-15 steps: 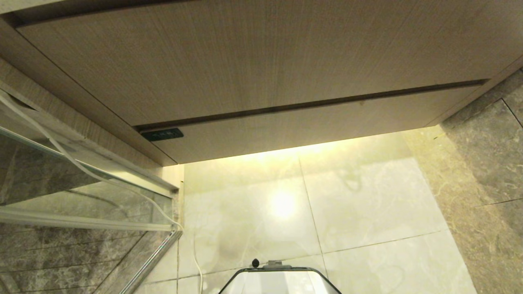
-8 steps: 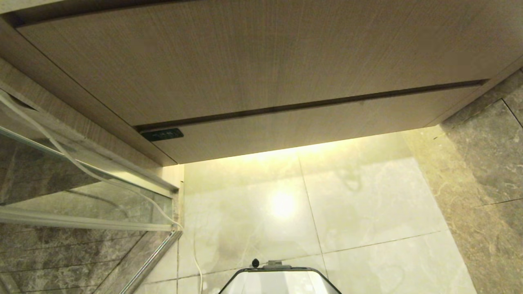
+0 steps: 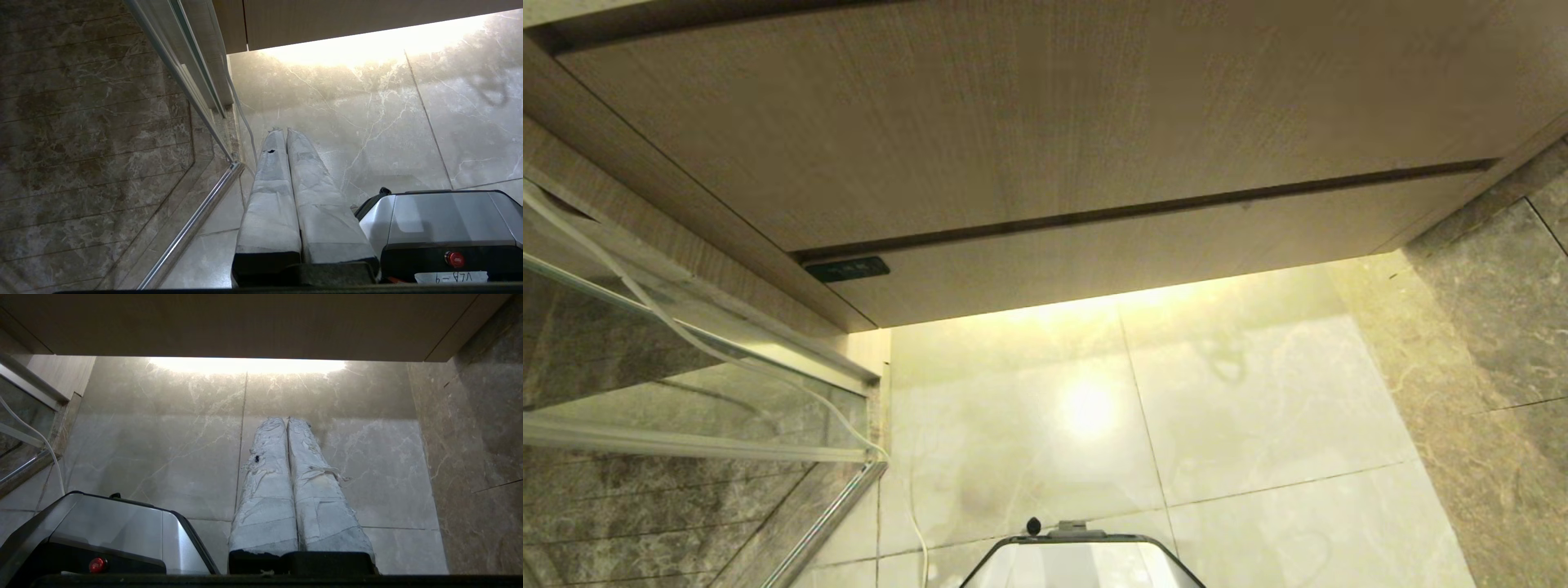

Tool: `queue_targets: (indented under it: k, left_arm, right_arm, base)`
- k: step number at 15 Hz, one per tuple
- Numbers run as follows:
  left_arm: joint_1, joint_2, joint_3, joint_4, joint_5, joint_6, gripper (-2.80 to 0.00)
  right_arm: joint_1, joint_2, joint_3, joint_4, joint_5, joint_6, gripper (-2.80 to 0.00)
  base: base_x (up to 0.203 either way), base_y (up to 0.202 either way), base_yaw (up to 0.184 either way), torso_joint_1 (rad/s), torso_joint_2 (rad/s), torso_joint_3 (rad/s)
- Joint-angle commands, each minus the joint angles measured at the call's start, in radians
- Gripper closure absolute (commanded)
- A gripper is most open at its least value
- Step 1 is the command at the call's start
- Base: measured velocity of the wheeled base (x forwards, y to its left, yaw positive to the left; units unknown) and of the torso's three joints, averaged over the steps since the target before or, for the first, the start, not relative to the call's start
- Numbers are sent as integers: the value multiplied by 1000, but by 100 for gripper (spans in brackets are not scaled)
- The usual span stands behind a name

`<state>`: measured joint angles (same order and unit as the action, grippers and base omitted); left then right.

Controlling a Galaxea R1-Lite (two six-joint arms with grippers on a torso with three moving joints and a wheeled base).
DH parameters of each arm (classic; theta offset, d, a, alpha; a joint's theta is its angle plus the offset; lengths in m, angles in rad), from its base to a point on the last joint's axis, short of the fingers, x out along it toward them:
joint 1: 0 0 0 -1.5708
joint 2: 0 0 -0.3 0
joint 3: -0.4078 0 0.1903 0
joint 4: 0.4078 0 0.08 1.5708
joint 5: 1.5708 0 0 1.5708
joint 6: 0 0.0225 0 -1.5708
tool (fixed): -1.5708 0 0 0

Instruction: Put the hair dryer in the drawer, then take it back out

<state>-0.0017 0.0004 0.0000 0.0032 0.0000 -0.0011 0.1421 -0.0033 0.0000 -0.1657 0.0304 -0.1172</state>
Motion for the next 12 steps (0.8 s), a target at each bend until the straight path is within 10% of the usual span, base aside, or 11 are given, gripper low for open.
queue_targets:
  k: [1, 12]
  left_arm:
    - [0, 0, 2, 0, 0, 0, 0]
    - [0, 0, 0, 0, 0, 0, 0]
  right_arm:
    - [1, -37, 40, 0, 0, -2, 0]
    - [1, -37, 40, 2, 0, 0, 0]
  base:
    - [0, 0, 0, 0, 0, 0]
    - [0, 0, 0, 0, 0, 0]
